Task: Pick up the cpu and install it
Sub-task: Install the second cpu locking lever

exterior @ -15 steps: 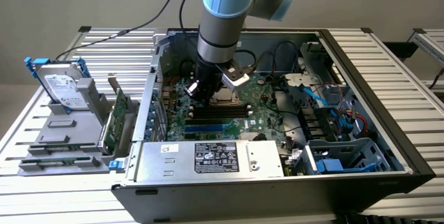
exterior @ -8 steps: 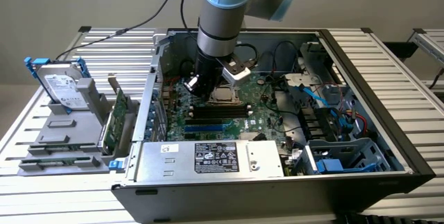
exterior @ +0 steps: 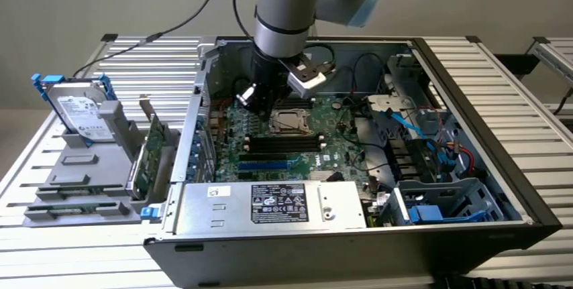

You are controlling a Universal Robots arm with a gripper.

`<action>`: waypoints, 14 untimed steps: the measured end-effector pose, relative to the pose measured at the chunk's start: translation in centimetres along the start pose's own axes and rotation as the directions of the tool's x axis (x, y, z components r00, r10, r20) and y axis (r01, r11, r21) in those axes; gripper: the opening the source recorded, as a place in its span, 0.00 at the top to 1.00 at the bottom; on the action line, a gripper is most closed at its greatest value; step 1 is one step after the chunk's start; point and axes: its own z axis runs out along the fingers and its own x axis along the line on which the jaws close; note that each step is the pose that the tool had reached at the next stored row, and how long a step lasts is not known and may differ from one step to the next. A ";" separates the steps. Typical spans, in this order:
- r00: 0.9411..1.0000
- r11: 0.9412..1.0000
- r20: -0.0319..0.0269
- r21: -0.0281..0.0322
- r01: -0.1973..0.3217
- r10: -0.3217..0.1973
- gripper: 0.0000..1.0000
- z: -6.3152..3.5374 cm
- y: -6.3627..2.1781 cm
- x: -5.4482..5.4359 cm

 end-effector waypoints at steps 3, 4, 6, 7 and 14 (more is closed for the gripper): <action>1.000 1.000 0.000 0.000 0.000 0.000 0.89 -1.00 -0.18 0.0; 1.000 1.000 0.000 0.000 0.000 0.000 0.89 -1.32 -0.24 0.0; 1.000 1.000 0.000 0.000 0.000 0.000 0.89 -1.97 -0.35 -0.1; 1.000 1.000 0.000 0.000 0.000 0.000 0.89 -2.30 -0.41 -0.1; 1.000 1.000 0.000 0.000 0.000 0.000 0.89 -4.59 -0.83 -0.1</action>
